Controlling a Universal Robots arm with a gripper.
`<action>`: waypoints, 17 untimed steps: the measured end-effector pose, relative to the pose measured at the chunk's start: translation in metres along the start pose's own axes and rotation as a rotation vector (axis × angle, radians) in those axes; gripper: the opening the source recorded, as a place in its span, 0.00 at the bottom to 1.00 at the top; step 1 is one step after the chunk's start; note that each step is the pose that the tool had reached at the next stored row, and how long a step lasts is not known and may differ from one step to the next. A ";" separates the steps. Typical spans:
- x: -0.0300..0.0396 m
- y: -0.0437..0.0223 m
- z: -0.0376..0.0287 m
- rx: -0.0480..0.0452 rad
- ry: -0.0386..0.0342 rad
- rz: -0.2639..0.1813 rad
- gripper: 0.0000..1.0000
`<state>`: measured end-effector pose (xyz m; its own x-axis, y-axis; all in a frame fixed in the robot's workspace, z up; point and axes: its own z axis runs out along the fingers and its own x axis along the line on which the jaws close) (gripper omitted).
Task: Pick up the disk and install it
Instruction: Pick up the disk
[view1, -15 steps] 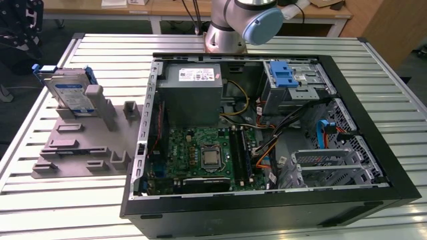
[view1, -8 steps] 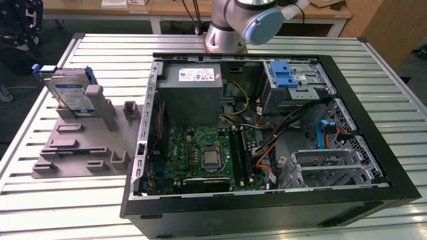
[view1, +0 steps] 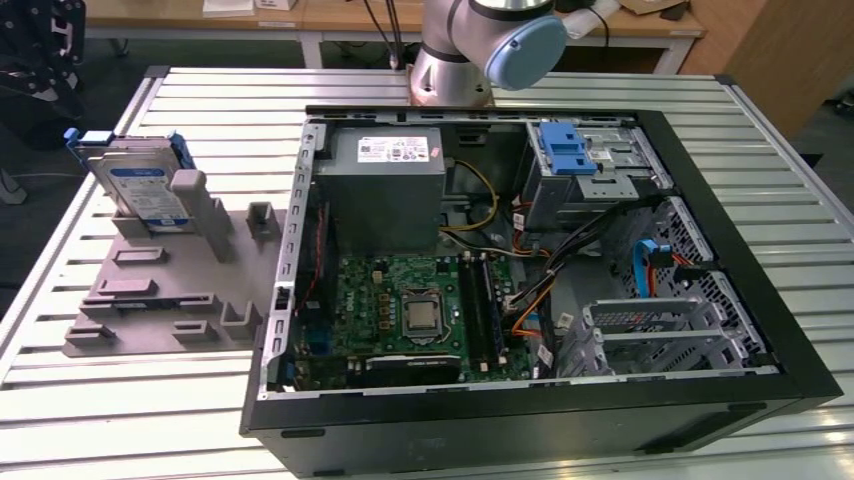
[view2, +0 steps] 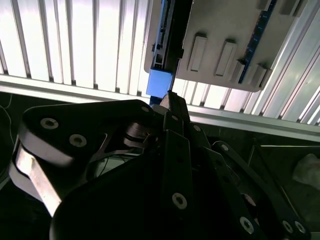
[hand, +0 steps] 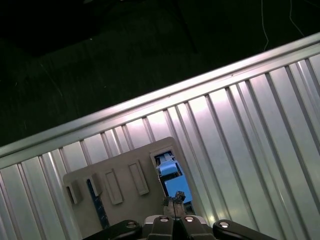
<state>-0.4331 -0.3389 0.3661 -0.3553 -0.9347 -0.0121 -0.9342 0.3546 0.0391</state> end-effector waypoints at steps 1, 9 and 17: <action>0.0000 0.0000 0.0000 -0.0001 0.0001 -0.001 0.11; 0.0000 0.0000 0.0000 -0.0002 0.0005 -0.011 0.11; 0.0000 0.0000 0.0000 0.0002 0.0013 -0.040 0.11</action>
<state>-0.4331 -0.3389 0.3661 -0.3178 -0.9481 -0.0123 -0.9476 0.3171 0.0385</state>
